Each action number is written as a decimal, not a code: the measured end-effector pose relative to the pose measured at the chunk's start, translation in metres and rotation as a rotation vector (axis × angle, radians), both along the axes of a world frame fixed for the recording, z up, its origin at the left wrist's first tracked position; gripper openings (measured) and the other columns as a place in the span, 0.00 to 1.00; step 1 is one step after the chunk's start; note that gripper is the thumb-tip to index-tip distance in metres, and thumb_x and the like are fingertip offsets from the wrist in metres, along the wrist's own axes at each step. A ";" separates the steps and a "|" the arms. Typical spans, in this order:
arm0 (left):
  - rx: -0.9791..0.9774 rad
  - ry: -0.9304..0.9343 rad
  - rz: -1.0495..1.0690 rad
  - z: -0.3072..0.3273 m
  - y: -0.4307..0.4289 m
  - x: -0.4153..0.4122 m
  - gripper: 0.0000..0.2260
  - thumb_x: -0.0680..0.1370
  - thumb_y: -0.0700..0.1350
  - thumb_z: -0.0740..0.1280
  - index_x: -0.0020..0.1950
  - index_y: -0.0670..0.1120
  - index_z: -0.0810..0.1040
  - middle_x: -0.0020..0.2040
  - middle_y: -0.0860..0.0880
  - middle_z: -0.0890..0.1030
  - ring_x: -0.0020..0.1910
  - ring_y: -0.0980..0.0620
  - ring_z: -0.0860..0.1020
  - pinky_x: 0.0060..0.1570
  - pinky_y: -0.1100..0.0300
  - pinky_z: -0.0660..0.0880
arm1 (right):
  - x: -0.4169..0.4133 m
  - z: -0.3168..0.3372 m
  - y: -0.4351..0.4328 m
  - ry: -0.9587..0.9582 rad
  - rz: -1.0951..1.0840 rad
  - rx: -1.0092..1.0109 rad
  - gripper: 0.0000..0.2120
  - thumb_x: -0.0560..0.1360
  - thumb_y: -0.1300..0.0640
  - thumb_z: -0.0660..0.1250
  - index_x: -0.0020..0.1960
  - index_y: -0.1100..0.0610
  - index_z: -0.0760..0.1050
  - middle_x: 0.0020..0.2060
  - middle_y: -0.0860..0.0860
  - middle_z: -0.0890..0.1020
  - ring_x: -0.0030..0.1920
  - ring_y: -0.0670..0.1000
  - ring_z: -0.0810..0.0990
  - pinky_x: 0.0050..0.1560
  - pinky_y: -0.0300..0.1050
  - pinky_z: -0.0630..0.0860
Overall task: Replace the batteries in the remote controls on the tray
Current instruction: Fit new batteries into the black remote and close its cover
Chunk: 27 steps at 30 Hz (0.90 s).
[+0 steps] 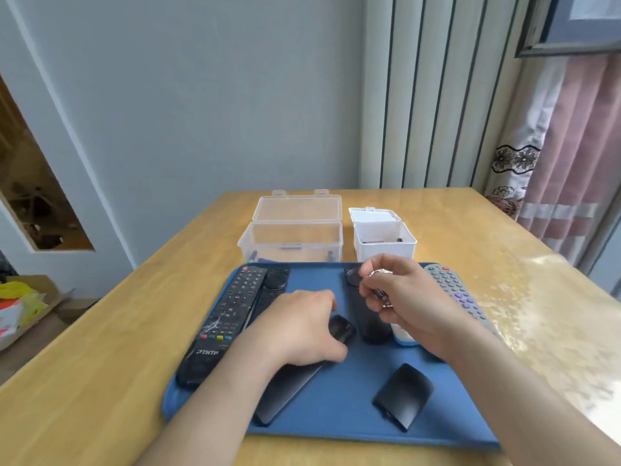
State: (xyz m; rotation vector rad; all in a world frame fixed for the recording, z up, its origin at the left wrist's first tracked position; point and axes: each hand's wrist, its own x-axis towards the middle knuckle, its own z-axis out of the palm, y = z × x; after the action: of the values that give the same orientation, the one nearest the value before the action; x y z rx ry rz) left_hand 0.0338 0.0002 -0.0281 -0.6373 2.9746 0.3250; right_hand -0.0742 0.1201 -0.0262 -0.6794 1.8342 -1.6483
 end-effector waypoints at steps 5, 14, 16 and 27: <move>0.570 0.440 0.121 0.000 -0.015 0.004 0.14 0.72 0.45 0.72 0.56 0.55 0.76 0.39 0.52 0.81 0.36 0.54 0.79 0.39 0.61 0.74 | 0.001 -0.008 0.000 -0.112 0.077 -0.038 0.10 0.80 0.67 0.58 0.53 0.61 0.78 0.33 0.54 0.76 0.30 0.48 0.70 0.27 0.36 0.65; 0.854 0.916 0.080 0.000 -0.008 0.002 0.11 0.81 0.38 0.62 0.52 0.54 0.78 0.40 0.49 0.76 0.30 0.47 0.80 0.38 0.50 0.79 | 0.008 -0.006 0.002 -0.279 0.236 -0.189 0.11 0.75 0.53 0.65 0.50 0.61 0.77 0.33 0.54 0.81 0.22 0.46 0.69 0.20 0.33 0.59; 0.800 0.913 0.048 0.000 -0.005 0.000 0.09 0.80 0.39 0.63 0.47 0.50 0.81 0.36 0.54 0.77 0.28 0.48 0.78 0.34 0.54 0.77 | 0.008 -0.005 0.003 -0.278 0.244 -0.202 0.13 0.73 0.50 0.66 0.48 0.60 0.75 0.31 0.52 0.77 0.21 0.46 0.63 0.21 0.34 0.56; 0.901 0.923 0.005 0.001 -0.001 0.002 0.03 0.76 0.42 0.70 0.46 0.43 0.81 0.36 0.47 0.82 0.28 0.49 0.73 0.30 0.60 0.73 | 0.010 -0.005 0.004 -0.223 0.265 -0.198 0.13 0.75 0.47 0.64 0.42 0.56 0.78 0.25 0.51 0.65 0.24 0.46 0.55 0.23 0.36 0.52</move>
State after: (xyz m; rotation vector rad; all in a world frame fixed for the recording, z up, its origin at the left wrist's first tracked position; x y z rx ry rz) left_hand 0.0361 -0.0008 -0.0268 -0.4148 2.9393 2.2858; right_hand -0.0640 0.1240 -0.0309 -0.7526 1.3749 -1.6651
